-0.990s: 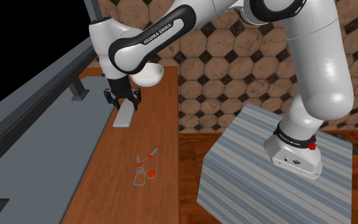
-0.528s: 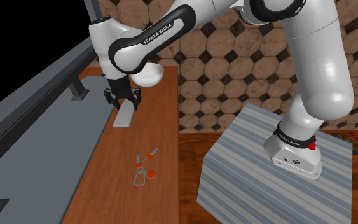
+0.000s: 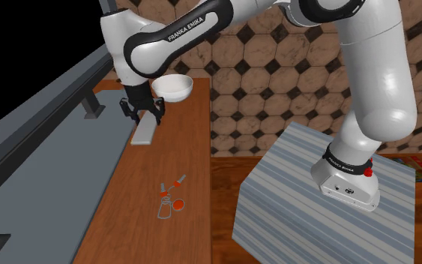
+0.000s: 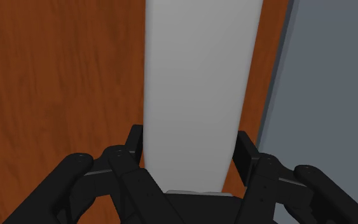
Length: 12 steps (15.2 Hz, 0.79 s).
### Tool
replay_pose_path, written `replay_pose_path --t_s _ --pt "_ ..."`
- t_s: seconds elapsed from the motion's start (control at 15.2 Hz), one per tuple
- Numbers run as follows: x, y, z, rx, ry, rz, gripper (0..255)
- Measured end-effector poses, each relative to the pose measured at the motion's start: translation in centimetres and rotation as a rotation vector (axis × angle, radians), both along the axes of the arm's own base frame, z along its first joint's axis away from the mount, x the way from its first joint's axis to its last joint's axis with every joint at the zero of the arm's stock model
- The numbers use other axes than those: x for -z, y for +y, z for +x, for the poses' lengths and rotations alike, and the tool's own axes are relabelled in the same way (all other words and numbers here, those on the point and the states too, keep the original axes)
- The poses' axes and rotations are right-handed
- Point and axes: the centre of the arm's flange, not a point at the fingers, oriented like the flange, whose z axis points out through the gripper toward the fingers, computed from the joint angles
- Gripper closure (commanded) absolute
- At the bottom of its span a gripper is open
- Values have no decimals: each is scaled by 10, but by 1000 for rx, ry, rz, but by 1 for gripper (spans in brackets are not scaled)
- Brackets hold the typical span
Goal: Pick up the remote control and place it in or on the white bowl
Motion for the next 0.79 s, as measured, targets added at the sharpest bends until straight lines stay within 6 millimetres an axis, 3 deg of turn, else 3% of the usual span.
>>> replay_pose_path --t_s 0.79 --pt "-64 -1 0 0 0 0 255"
